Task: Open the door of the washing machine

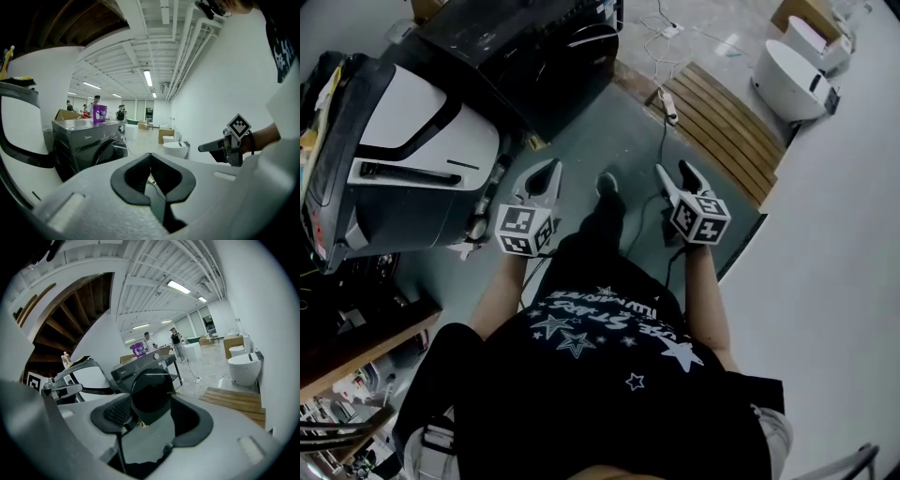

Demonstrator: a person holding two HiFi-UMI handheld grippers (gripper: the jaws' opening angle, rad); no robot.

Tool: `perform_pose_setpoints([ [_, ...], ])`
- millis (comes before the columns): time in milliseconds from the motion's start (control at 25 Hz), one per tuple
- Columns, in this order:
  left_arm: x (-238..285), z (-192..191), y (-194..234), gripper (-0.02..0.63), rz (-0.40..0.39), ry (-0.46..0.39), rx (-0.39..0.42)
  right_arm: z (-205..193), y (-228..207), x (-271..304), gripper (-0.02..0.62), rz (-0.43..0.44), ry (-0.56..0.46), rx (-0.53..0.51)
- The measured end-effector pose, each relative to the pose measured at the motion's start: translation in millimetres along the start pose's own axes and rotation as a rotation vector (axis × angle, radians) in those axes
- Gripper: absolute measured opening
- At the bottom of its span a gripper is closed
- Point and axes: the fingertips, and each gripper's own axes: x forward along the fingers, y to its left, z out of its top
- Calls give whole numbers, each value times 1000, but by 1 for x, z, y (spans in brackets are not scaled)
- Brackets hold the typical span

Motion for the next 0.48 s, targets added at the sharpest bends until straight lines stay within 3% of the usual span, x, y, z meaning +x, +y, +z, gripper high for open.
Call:
perform_pose_setpoints([
  [280, 107, 14, 43, 11, -15, 21, -14, 54, -46, 90, 272, -8, 51, -22],
  [480, 161, 22, 83, 11, 22, 52, -69, 89, -53, 170, 272, 30, 125, -59],
])
